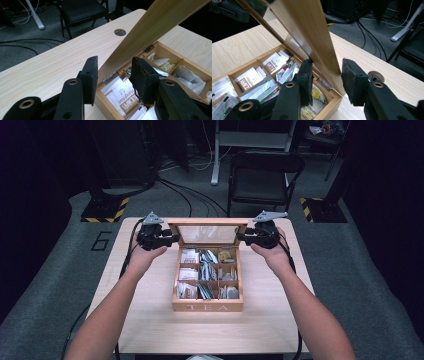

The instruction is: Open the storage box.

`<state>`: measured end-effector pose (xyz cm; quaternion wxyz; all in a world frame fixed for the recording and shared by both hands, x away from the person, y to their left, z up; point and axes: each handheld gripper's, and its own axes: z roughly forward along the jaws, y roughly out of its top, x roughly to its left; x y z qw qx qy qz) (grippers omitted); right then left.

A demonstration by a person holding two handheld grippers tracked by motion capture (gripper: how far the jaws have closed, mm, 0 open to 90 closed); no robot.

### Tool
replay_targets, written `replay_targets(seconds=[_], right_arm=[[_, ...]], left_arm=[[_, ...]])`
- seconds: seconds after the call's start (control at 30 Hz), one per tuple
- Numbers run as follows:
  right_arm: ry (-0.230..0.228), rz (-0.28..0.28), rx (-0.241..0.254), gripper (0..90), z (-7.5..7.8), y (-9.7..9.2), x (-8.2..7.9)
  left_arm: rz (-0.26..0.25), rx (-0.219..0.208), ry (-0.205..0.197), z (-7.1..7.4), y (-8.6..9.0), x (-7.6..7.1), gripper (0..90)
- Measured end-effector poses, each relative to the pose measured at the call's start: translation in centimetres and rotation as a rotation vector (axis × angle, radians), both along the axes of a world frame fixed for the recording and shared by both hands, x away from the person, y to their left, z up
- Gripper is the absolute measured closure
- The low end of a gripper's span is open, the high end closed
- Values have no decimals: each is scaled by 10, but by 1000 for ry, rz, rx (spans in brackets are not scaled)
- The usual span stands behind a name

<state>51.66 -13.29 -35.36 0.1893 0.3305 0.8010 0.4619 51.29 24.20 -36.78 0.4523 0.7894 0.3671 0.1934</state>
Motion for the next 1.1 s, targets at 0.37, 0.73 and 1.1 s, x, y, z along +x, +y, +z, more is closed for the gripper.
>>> replay_targets(seconds=[0.37, 0.73, 1.1], right_arm=[[3, -11, 18, 613, 1, 0, 6], [13, -17, 37, 604, -1, -2, 9], [29, -31, 10, 572, -11, 1, 14]], left_arm=[[28, -18, -4, -4, -4, 5, 610], [38, -30, 1, -3, -4, 9, 613], [50, -67, 8, -5, -3, 14, 611]])
